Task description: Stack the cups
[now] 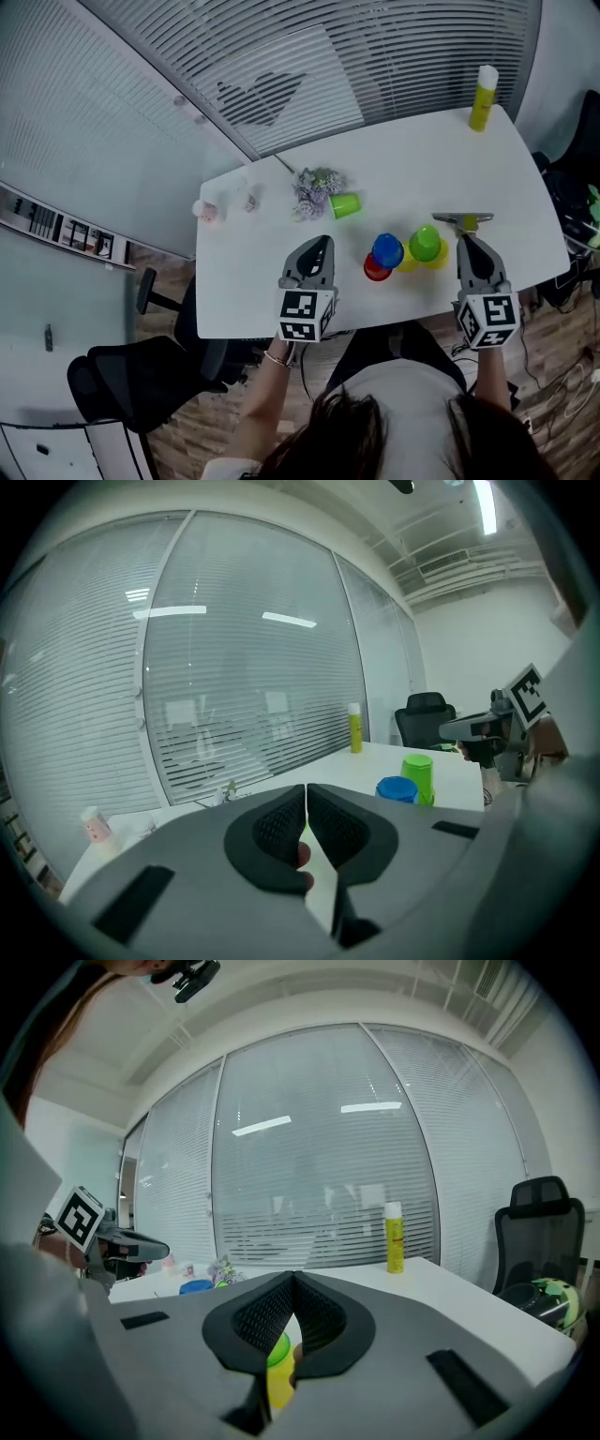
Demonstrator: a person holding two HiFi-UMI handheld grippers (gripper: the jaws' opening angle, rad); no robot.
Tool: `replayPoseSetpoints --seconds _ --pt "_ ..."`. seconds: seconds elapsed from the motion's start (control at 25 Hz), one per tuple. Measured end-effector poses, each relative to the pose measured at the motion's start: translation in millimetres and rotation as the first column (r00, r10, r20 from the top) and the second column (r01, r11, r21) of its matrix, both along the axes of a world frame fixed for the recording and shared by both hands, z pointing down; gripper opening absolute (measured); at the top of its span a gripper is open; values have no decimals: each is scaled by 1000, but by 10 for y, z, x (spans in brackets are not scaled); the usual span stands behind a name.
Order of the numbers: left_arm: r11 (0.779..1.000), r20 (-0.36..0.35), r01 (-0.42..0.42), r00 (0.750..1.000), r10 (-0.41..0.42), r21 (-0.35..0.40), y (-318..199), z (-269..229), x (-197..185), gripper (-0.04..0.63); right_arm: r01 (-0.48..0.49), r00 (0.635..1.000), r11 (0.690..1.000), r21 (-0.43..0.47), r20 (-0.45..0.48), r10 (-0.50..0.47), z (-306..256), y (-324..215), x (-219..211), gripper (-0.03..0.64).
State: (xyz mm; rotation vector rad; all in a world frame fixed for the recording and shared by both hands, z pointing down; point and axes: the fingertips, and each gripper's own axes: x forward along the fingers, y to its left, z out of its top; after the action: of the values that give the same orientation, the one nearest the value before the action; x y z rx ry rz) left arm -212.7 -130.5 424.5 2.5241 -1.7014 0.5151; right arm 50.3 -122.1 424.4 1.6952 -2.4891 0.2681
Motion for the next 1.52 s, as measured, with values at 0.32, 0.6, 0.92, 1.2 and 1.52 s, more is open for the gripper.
replayPoseSetpoints --seconds 0.32,0.6,0.92,1.2,1.52 --pt "980 53 -159 985 166 -118 -299 126 -33 61 -84 996 996 -25 -30 83 37 26 18 28" --pt "937 104 -264 950 294 -230 -549 290 23 125 -137 989 990 -45 -55 134 51 63 66 28" --pt "874 180 -335 892 415 -351 -849 574 110 176 -216 975 974 -72 -68 211 135 120 145 28" --pt "823 244 -360 834 495 -439 -1088 872 222 216 -273 961 958 -93 -75 266 206 142 247 28" --pt "750 368 -347 707 604 -563 -1290 1239 300 241 -320 946 940 -116 -87 312 270 109 398 28"
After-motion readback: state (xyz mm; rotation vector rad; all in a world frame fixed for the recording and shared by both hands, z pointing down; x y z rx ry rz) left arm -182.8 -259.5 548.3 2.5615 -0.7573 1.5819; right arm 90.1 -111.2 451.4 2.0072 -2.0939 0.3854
